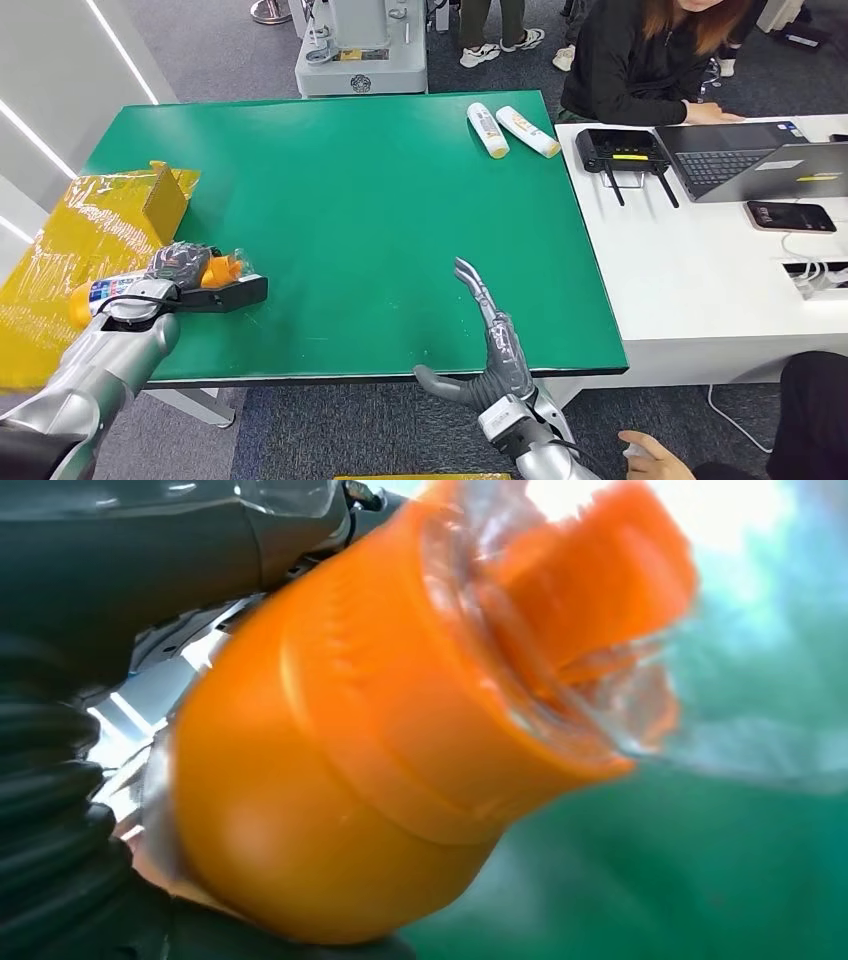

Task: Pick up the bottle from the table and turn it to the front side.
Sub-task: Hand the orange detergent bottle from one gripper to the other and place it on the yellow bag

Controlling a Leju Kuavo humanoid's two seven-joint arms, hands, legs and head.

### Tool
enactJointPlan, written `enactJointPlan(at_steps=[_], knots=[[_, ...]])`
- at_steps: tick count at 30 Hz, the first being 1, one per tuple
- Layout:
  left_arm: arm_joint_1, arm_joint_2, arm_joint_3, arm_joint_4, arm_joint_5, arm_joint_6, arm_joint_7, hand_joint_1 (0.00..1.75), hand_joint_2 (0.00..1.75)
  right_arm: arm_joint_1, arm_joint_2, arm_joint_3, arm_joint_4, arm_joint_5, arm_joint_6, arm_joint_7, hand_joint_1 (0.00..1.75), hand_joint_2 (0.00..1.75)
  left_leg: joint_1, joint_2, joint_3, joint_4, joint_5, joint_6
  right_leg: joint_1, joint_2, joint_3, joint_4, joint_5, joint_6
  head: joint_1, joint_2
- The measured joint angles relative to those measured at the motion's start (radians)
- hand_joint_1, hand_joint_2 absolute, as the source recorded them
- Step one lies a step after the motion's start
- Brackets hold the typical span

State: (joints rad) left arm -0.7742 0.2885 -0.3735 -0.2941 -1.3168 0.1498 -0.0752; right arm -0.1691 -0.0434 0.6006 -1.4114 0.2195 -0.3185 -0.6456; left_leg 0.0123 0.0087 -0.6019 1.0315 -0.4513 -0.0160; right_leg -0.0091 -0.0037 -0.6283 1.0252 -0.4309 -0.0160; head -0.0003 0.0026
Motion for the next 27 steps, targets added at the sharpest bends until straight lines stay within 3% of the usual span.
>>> enactJointPlan(at_steps=[8, 16, 24, 27], knots=[[0.029, -0.001, 0.000, 0.000, -0.034, 0.174, 0.000, 0.00, 1.75, 0.014, -0.012, 0.009, -0.003, 0.027, -0.014, 0.015, 0.00, 1.75, 0.000, 0.000, 0.000, 0.000, 0.000, 0.000, 0.000, 0.000, 0.000, 0.000, 0.000, 0.000, 0.000, 0.000], [0.045, -0.007, 0.005, 0.000, -0.027, 0.219, -0.012, 0.00, 1.75, 0.013, -0.013, 0.021, 0.000, 0.031, -0.013, 0.020, 0.00, 1.75, 0.000, 0.000, 0.000, 0.000, 0.000, 0.000, 0.000, 0.000, 0.000, 0.000, 0.000, 0.000, 0.000, 0.000], [0.052, -0.063, 0.057, -0.001, 0.038, 0.328, -0.115, 0.00, 1.75, 0.005, -0.013, 0.022, 0.014, 0.026, 0.020, 0.017, 0.00, 1.75, 0.000, 0.000, 0.000, 0.000, 0.000, 0.000, 0.000, -0.001, 0.000, 0.000, 0.000, 0.000, 0.000, 0.000], [0.056, -0.098, 0.094, -0.016, 0.132, 0.378, -0.224, 0.00, 1.75, 0.004, -0.013, 0.022, 0.021, 0.021, 0.030, 0.016, 0.00, 1.75, 0.000, -0.001, 0.000, 0.000, 0.000, 0.000, 0.000, -0.002, 0.000, 0.000, 0.000, 0.000, 0.000, 0.000]])
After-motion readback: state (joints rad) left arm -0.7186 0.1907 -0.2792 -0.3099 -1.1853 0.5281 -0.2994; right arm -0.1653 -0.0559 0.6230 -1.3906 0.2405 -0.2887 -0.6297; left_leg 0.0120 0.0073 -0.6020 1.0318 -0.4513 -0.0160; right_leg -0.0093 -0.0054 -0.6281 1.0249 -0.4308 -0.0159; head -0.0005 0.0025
